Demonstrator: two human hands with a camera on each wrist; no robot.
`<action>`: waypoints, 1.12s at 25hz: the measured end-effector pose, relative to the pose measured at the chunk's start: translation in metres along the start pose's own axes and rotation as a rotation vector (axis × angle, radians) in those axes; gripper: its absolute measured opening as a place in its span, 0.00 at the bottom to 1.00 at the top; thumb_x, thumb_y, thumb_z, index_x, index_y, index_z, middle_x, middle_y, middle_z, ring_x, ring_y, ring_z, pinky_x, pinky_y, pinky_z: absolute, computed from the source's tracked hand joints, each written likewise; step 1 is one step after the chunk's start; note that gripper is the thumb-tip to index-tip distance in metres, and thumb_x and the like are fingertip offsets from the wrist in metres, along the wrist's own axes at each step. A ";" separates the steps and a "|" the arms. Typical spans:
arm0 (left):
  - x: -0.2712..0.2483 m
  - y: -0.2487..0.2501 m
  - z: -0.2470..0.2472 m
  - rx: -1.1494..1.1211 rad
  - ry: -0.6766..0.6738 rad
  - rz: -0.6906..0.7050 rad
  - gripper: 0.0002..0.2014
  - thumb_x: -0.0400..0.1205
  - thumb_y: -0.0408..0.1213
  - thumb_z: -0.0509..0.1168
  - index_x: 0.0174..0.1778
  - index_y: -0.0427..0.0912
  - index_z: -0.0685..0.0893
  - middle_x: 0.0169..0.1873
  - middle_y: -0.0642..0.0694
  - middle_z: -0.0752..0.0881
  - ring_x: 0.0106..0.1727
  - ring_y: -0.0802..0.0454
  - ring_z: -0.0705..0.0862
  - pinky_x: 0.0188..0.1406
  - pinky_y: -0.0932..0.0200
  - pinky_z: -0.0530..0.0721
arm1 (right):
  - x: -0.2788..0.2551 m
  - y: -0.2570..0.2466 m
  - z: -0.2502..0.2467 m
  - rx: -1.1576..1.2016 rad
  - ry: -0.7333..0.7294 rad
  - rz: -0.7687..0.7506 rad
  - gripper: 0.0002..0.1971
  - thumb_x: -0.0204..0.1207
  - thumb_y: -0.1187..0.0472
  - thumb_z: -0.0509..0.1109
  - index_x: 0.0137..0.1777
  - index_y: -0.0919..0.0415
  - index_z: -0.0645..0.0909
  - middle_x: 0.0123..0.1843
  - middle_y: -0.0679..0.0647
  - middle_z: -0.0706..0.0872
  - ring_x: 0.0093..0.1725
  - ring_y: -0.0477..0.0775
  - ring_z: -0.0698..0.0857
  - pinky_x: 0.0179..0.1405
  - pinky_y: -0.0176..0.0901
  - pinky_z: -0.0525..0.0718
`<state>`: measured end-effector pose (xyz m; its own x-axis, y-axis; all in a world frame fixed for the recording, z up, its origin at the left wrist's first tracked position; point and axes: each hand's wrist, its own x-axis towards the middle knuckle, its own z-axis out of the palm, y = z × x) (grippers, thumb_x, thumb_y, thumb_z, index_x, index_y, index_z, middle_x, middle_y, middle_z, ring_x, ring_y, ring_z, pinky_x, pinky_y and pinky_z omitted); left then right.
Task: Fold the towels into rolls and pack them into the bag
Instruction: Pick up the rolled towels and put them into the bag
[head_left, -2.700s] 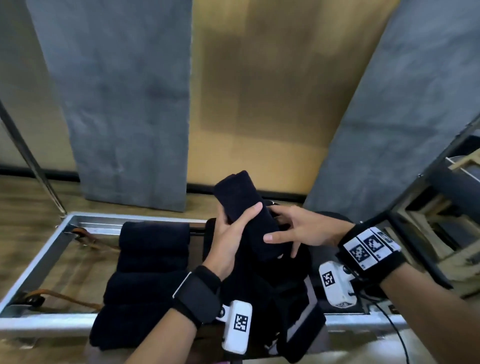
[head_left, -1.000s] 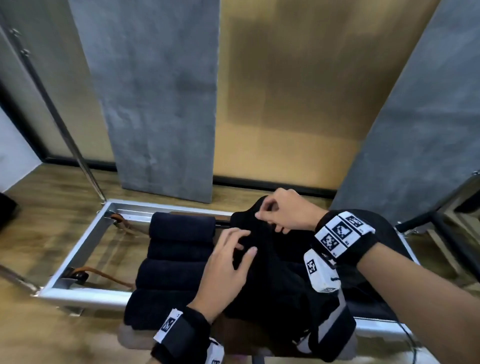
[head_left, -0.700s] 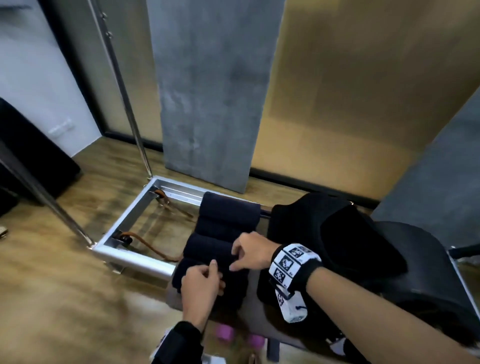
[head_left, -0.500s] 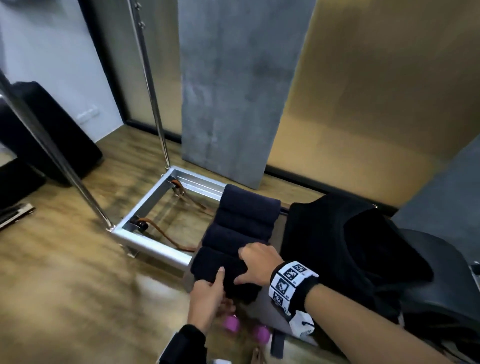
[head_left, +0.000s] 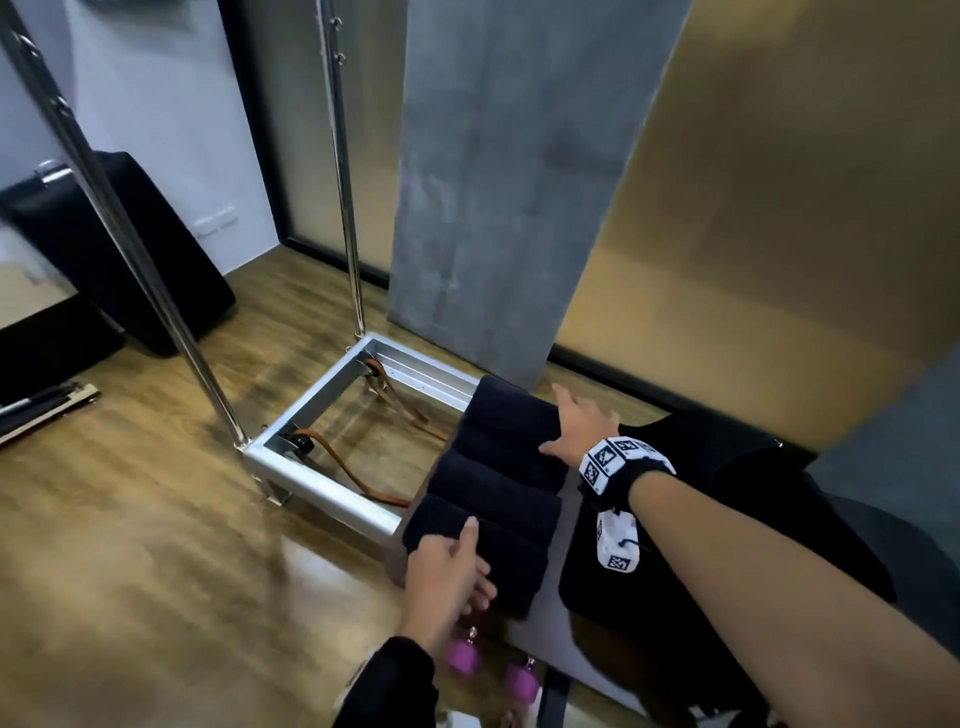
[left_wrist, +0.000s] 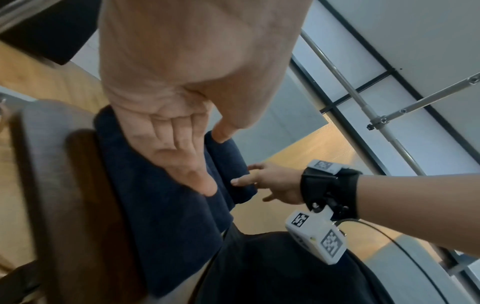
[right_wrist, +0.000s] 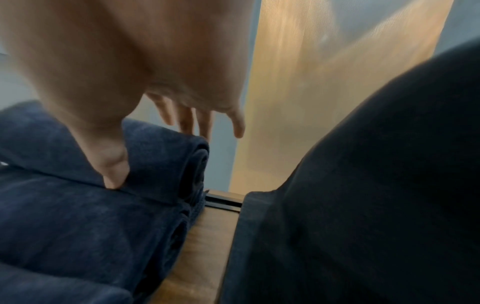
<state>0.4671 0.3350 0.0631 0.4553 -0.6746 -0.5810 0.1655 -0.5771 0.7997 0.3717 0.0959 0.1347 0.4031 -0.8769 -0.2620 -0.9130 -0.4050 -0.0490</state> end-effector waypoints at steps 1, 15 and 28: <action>0.005 0.009 0.004 -0.032 0.005 0.059 0.30 0.91 0.59 0.61 0.42 0.33 0.89 0.28 0.39 0.92 0.26 0.45 0.91 0.22 0.59 0.82 | 0.005 0.002 0.003 -0.002 -0.029 0.002 0.42 0.75 0.47 0.81 0.85 0.53 0.64 0.76 0.57 0.80 0.77 0.63 0.79 0.73 0.63 0.76; 0.026 0.147 0.072 -0.716 -0.304 0.110 0.29 0.81 0.60 0.76 0.72 0.43 0.88 0.62 0.40 0.93 0.64 0.39 0.92 0.55 0.40 0.93 | -0.070 0.035 -0.064 0.319 0.180 -0.319 0.21 0.63 0.34 0.73 0.48 0.49 0.82 0.45 0.47 0.88 0.47 0.55 0.88 0.40 0.49 0.79; -0.041 0.175 0.204 -0.376 -0.727 0.415 0.31 0.73 0.50 0.86 0.71 0.50 0.85 0.65 0.46 0.92 0.66 0.48 0.92 0.69 0.44 0.89 | -0.155 0.232 -0.119 0.872 -0.415 -0.091 0.25 0.83 0.61 0.78 0.78 0.60 0.78 0.70 0.62 0.88 0.66 0.68 0.90 0.61 0.70 0.91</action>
<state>0.2993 0.1680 0.1959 -0.0992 -0.9913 -0.0863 0.4431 -0.1217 0.8882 0.1052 0.1074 0.2783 0.5728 -0.6229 -0.5328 -0.6729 0.0139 -0.7396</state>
